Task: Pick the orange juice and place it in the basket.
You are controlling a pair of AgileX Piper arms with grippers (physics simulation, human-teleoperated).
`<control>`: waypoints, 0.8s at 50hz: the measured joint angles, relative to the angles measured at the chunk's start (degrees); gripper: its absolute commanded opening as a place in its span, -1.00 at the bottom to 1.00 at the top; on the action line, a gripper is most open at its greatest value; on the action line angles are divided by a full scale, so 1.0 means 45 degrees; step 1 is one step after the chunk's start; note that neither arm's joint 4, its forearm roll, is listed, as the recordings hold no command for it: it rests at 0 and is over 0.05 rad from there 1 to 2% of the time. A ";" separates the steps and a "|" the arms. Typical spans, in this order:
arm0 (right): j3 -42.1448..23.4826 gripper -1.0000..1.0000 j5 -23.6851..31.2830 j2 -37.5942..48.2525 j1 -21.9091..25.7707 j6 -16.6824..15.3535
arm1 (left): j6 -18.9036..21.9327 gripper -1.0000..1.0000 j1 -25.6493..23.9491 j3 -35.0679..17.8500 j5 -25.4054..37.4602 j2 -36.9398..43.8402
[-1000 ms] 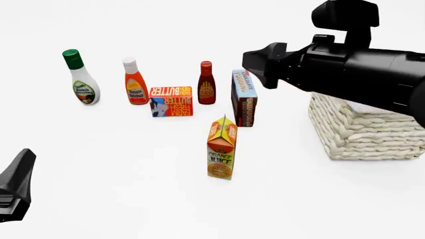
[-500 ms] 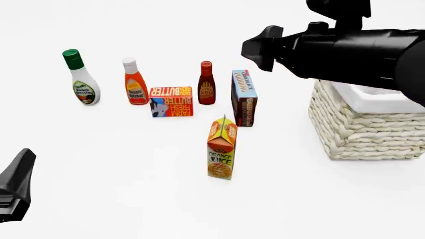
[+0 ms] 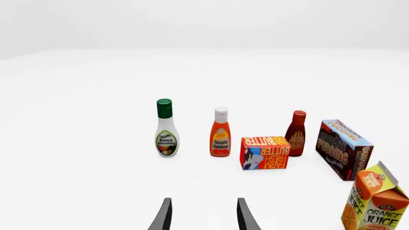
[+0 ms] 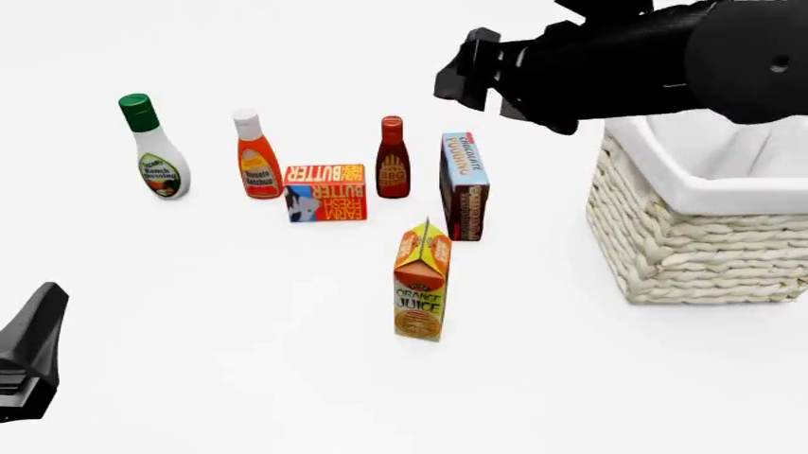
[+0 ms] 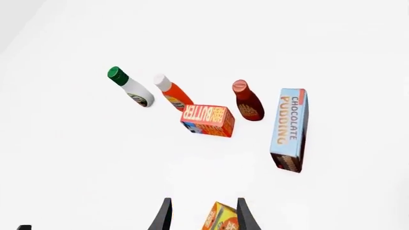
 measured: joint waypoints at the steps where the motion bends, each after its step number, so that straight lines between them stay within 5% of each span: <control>1: -0.0079 1.00 0.0092 0.0080 -0.0009 0.0023 | 0.0000 1.00 0.0000 0.0000 0.0000 0.0000; 24: -0.0769 1.00 0.1490 0.1138 0.0239 0.1845 | 0.0000 1.00 -0.0001 0.0000 0.0000 0.0000; 40: -0.1149 1.00 0.2072 0.1841 0.0065 0.2315 | 0.0000 1.00 -0.0001 0.0000 0.0000 0.0000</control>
